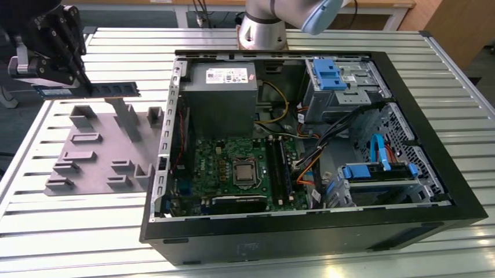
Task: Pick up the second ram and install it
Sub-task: 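Pick up the second ram and move it above second insertion slot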
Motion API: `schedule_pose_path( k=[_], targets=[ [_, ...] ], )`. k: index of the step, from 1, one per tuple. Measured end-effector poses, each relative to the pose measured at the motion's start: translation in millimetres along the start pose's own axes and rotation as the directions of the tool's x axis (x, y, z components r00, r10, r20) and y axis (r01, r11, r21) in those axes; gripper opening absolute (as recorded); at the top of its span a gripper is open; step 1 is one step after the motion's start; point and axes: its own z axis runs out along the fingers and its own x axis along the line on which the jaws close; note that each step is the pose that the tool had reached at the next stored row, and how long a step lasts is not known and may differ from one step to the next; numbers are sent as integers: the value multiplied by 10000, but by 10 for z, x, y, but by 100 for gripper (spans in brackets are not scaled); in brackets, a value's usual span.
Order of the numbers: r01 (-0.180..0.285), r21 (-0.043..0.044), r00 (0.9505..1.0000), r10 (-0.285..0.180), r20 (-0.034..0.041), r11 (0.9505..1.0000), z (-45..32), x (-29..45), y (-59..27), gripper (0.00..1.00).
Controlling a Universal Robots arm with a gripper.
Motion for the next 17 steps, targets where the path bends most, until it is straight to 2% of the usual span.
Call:
schedule_pose_path(
  k=[17],
  targets=[
    [0, 0, 10000, 0, 1, 10000, 0, 1, -152, 14]
  ],
)
